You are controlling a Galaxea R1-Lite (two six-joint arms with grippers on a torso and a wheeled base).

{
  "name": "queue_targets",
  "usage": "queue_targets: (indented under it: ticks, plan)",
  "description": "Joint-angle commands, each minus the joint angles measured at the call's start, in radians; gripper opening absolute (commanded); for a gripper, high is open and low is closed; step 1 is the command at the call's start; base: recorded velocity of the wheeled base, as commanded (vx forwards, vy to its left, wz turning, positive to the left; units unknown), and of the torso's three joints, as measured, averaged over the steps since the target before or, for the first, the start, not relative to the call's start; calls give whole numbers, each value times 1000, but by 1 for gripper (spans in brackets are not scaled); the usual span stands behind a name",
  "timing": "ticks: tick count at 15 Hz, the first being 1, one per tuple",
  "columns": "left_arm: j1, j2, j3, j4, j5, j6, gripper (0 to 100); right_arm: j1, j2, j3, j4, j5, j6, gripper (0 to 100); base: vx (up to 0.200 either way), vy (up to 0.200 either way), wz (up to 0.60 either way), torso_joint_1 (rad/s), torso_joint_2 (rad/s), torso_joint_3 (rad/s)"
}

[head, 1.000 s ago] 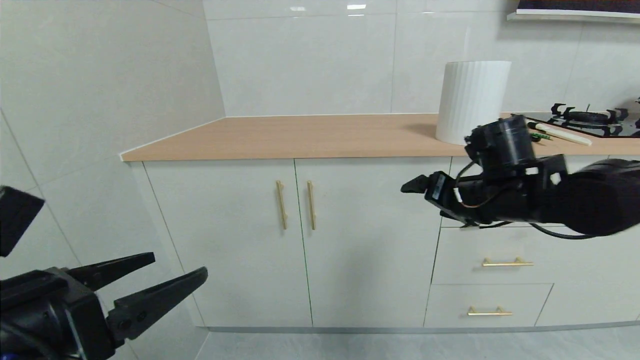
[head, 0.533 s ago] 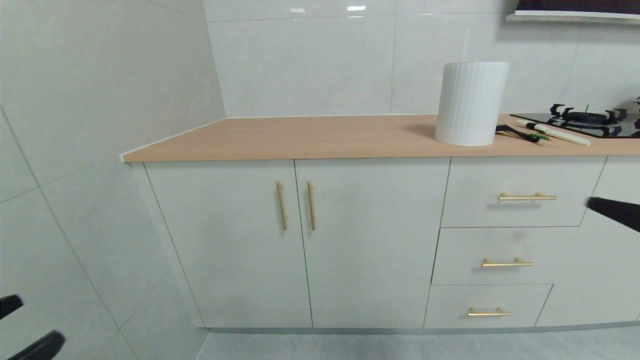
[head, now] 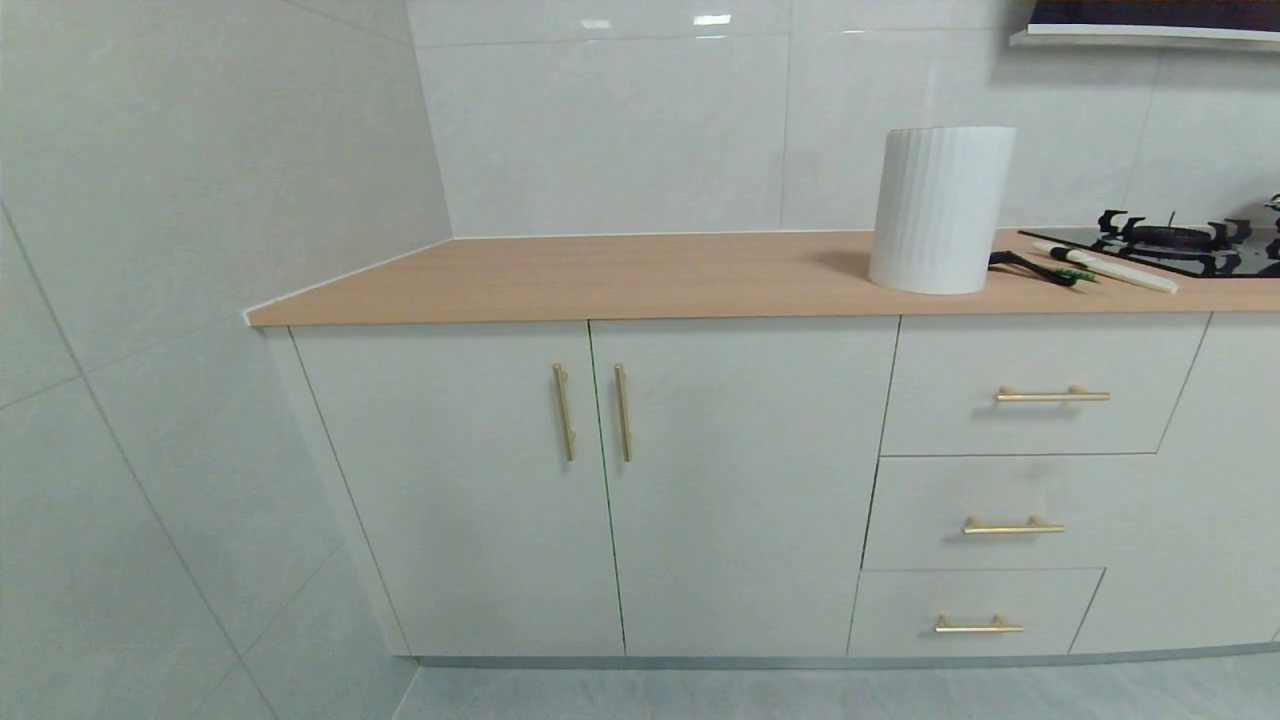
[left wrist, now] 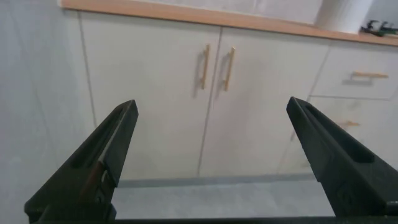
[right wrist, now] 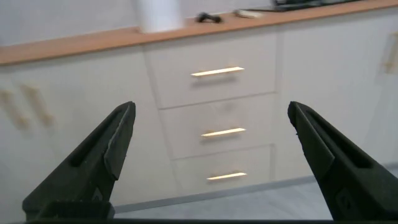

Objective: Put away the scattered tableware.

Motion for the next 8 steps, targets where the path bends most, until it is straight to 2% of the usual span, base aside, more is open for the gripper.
queue_targets:
  ticks: [1,2,3,4,5,6,7,8]
  plan:
    - [65,-25,28,-2,14,26,100,-134,-129,83,-17,27,-24,100,0,0,0,0,0,0]
    - [76,-25,32,-9,25,25,100,-136,-137,107,-20,55,-36,100,0,0,0,0,0,0]
    - [141,-46,54,-25,30,23,100,-131,-138,150,-42,43,-44,100,0,0,0,0,0,0]
    - [164,-94,81,-22,22,34,100,-130,-145,187,-63,30,-46,100,0,0,0,0,0,0]
    - [182,-120,129,-23,19,68,100,-128,-155,224,-89,30,-52,100,0,0,0,0,0,0]
    - [182,-120,190,-43,49,103,100,-128,-155,273,-115,30,-63,100,0,0,0,0,0,0]
    - [182,-120,241,-88,80,106,100,-127,-155,318,-149,32,-73,100,0,0,0,0,0,0]
    - [182,-120,305,-141,83,114,100,-127,-155,377,-198,35,-90,100,0,0,0,0,0,0]
